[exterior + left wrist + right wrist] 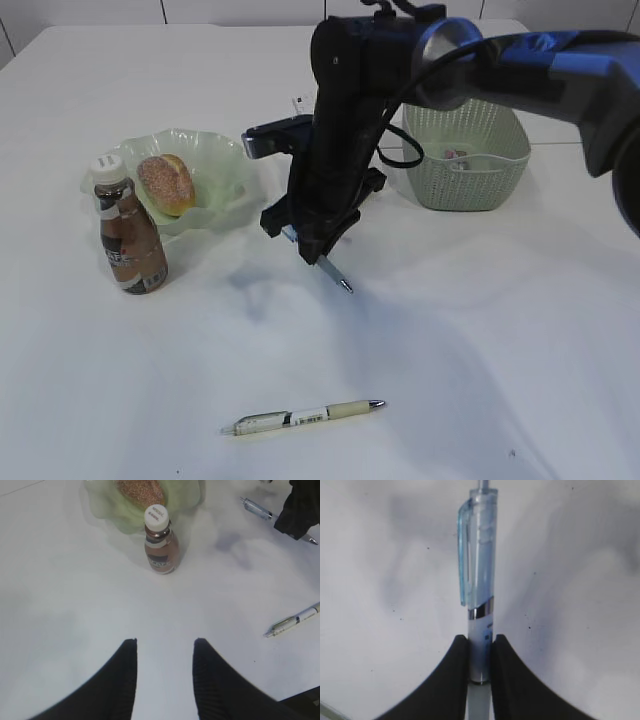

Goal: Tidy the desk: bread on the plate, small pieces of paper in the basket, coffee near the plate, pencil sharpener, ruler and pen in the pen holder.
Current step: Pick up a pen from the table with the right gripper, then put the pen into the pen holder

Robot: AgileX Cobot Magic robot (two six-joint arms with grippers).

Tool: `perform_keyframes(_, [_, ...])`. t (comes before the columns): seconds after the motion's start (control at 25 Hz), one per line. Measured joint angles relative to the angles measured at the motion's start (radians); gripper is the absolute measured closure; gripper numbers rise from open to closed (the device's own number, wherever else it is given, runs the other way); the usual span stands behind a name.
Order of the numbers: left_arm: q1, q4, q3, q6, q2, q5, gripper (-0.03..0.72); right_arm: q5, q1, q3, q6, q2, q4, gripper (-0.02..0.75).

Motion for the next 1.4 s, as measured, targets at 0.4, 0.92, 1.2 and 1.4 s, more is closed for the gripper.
perform_keyframes(0.4, [0.000,0.000,0.000,0.000,0.000,-0.003,0.438,-0.050,0.000,0.000,0.000,-0.184,-0.001,0.625])
perform_keyframes(0.92, [0.000,0.040,0.000,0.000,0.000,-0.045,0.445,-0.598,-0.010,0.334,-0.007,-0.353,-0.084,0.625])
perform_keyframes(1.2, [0.000,0.079,0.000,0.000,0.000,-0.045,0.445,-1.203,-0.026,0.650,-0.009,-0.447,-0.090,0.626])
perform_keyframes(1.4, [0.000,0.082,0.000,0.000,0.000,-0.047,0.445,-1.430,-0.030,0.681,-0.009,-0.426,-0.088,0.626])
